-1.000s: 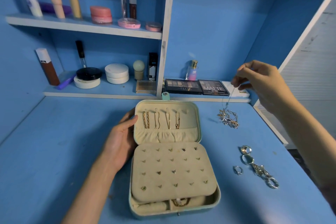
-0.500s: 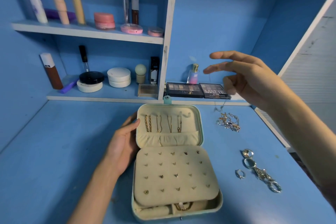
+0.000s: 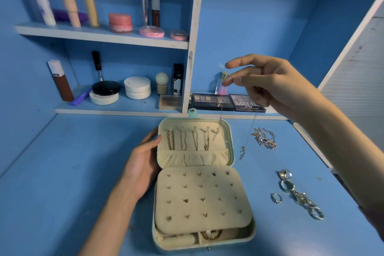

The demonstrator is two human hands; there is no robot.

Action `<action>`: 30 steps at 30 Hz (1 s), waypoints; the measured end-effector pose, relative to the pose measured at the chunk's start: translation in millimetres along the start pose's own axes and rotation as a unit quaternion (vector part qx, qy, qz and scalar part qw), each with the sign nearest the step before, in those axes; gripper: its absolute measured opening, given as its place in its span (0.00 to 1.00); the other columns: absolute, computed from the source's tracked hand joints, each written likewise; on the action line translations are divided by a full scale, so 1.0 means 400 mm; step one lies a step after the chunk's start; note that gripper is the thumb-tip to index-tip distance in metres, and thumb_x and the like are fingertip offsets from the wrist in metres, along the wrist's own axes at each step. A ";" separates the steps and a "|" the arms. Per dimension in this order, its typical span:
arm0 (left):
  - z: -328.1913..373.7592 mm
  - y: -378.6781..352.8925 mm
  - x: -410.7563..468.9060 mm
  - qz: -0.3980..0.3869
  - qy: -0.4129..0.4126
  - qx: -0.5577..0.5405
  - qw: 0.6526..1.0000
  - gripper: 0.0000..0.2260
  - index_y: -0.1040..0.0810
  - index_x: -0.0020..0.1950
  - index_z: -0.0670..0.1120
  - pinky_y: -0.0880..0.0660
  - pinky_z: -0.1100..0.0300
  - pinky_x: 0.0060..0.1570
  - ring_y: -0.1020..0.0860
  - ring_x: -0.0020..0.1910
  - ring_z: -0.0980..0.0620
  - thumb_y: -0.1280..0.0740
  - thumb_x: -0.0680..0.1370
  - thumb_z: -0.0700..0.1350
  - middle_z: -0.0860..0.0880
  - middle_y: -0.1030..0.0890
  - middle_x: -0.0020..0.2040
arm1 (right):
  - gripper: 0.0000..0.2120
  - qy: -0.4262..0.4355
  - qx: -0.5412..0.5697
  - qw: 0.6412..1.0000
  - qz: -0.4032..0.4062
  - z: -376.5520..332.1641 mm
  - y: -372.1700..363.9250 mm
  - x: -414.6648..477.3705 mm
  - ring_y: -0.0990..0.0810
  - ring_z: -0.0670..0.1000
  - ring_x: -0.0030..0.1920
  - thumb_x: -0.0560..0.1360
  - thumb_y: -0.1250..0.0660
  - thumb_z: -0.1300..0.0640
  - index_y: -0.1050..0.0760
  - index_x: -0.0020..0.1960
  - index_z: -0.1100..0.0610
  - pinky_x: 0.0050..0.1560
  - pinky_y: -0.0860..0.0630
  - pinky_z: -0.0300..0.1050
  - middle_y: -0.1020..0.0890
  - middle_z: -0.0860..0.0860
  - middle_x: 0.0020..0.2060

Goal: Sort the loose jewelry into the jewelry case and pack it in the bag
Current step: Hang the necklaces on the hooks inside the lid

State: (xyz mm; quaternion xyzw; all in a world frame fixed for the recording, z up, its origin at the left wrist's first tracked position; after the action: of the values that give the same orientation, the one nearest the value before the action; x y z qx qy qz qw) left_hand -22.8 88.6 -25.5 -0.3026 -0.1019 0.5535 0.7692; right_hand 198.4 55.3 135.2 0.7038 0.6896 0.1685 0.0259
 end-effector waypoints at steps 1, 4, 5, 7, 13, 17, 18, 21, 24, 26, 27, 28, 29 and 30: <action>-0.001 0.001 0.001 0.000 0.000 0.000 1.000 0.18 0.23 0.61 0.47 0.26 0.55 0.47 0.17 0.46 0.52 0.38 0.71 0.43 0.48 0.16 0.50 | 0.10 -0.005 -0.004 1.000 -0.005 0.006 -0.004 0.004 0.40 0.48 0.20 0.74 0.35 0.68 0.23 0.52 0.57 0.22 0.42 0.38 0.16 0.54 0.41; -0.001 0.001 0.001 -0.002 0.001 0.002 1.000 0.19 0.23 0.62 0.47 0.26 0.54 0.47 0.17 0.48 0.51 0.38 0.72 0.43 0.47 0.16 0.52 | 0.09 -0.033 -0.020 0.999 -0.014 0.039 -0.017 0.017 0.40 0.49 0.21 0.73 0.34 0.68 0.23 0.51 0.57 0.22 0.43 0.36 0.16 0.55 0.39; -0.001 0.001 0.002 -0.002 0.001 0.001 1.000 0.19 0.24 0.63 0.47 0.26 0.55 0.47 0.18 0.48 0.51 0.38 0.72 0.43 0.47 0.16 0.53 | 0.09 -0.042 -0.029 0.999 -0.015 0.051 -0.021 0.020 0.40 0.49 0.22 0.74 0.35 0.68 0.23 0.50 0.57 0.22 0.42 0.36 0.16 0.55 0.39; -0.001 0.002 0.002 -0.003 0.002 0.005 1.000 0.18 0.24 0.64 0.46 0.26 0.55 0.47 0.18 0.48 0.51 0.38 0.74 0.42 0.47 0.16 0.53 | 0.09 -0.056 -0.061 0.997 -0.012 0.074 -0.027 0.026 0.39 0.50 0.22 0.74 0.35 0.68 0.23 0.49 0.57 0.23 0.42 0.37 0.15 0.56 0.40; -0.001 0.001 0.003 -0.006 0.002 0.005 1.000 0.22 0.26 0.66 0.45 0.25 0.56 0.44 0.17 0.47 0.52 0.37 0.71 0.43 0.46 0.16 0.52 | 0.10 -0.051 -0.210 0.976 0.006 0.114 -0.038 0.035 0.34 0.48 0.21 0.74 0.37 0.68 0.21 0.49 0.57 0.23 0.36 0.34 0.15 0.52 0.38; -0.003 0.005 0.005 -0.009 0.004 0.001 1.000 0.20 0.24 0.64 0.46 0.22 0.58 0.41 0.17 0.46 0.52 0.37 0.71 0.43 0.47 0.16 0.51 | 0.12 -0.045 -0.353 0.935 0.014 0.131 -0.045 0.036 0.33 0.44 0.18 0.72 0.37 0.67 0.22 0.48 0.54 0.21 0.34 0.31 0.17 0.52 0.37; -0.003 0.005 0.005 -0.010 0.004 -0.001 1.000 0.20 0.24 0.63 0.46 0.21 0.59 0.41 0.17 0.46 0.52 0.37 0.71 0.43 0.47 0.16 0.51 | 0.13 -0.053 -0.377 0.925 0.003 0.134 -0.046 0.034 0.32 0.43 0.17 0.71 0.37 0.68 0.22 0.49 0.53 0.21 0.34 0.31 0.18 0.52 0.36; -0.004 0.006 0.006 -0.012 0.002 -0.003 1.000 0.18 0.23 0.61 0.47 0.21 0.59 0.40 0.17 0.45 0.52 0.37 0.71 0.43 0.47 0.16 0.50 | 0.13 -0.077 -0.423 0.901 -0.052 0.143 -0.052 0.025 0.29 0.41 0.19 0.71 0.37 0.67 0.23 0.48 0.52 0.24 0.30 0.33 0.20 0.49 0.35; -0.003 0.005 0.007 -0.012 0.002 -0.003 1.000 0.20 0.24 0.63 0.46 0.22 0.58 0.41 0.18 0.45 0.51 0.37 0.71 0.43 0.46 0.16 0.50 | 0.11 -0.086 -0.415 0.903 -0.071 0.145 -0.050 0.008 0.25 0.43 0.21 0.72 0.38 0.66 0.22 0.44 0.52 0.28 0.26 0.37 0.21 0.50 0.29; -0.003 0.006 0.007 -0.010 0.003 -0.010 1.000 0.21 0.24 0.64 0.46 0.21 0.60 0.39 0.18 0.45 0.51 0.37 0.71 0.42 0.46 0.16 0.51 | 0.10 -0.097 -0.403 0.907 -0.066 0.153 -0.042 -0.009 0.22 0.46 0.23 0.72 0.38 0.66 0.23 0.43 0.53 0.30 0.26 0.37 0.21 0.50 0.27; -0.003 0.006 0.008 -0.010 0.004 -0.015 1.000 0.22 0.25 0.65 0.45 0.21 0.60 0.38 0.18 0.45 0.51 0.37 0.71 0.42 0.46 0.16 0.51 | 0.10 -0.104 -0.397 0.910 -0.061 0.163 -0.036 -0.019 0.22 0.46 0.23 0.72 0.38 0.67 0.23 0.42 0.53 0.29 0.27 0.36 0.21 0.51 0.27; -0.004 0.006 0.008 -0.009 0.005 -0.019 1.000 0.22 0.25 0.65 0.45 0.20 0.61 0.38 0.17 0.45 0.51 0.37 0.71 0.42 0.46 0.16 0.51 | 0.11 -0.114 -0.388 0.913 -0.059 0.177 -0.029 -0.029 0.21 0.47 0.24 0.72 0.38 0.67 0.23 0.41 0.53 0.28 0.27 0.35 0.21 0.51 0.27; -0.004 0.007 0.009 -0.009 0.006 -0.022 1.000 0.22 0.25 0.65 0.45 0.20 0.61 0.37 0.17 0.46 0.51 0.37 0.71 0.42 0.46 0.16 0.52 | 0.11 -0.129 -0.375 0.916 -0.058 0.194 -0.023 -0.039 0.20 0.48 0.25 0.72 0.38 0.68 0.23 0.41 0.54 0.29 0.26 0.35 0.21 0.51 0.27; -0.005 0.006 0.008 -0.008 0.007 -0.022 1.000 0.22 0.25 0.65 0.45 0.20 0.61 0.38 0.17 0.46 0.51 0.37 0.71 0.42 0.46 0.16 0.52 | 0.10 -0.146 -0.355 0.922 -0.057 0.211 -0.018 -0.051 0.19 0.50 0.27 0.72 0.37 0.68 0.23 0.40 0.54 0.32 0.23 0.38 0.21 0.52 0.28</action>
State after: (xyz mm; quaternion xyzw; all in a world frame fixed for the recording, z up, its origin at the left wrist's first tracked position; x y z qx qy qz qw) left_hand -22.7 91.5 -29.1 -0.3223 -0.1107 0.5427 0.7677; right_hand 214.6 52.2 49.8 0.6246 0.6123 0.2961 0.3838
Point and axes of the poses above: each hand's wrist, its own x-axis towards the middle knuckle, its own y-axis out of the back of the hand, z = x × y, the point moved 2 cm from there along x, towards the middle knuckle
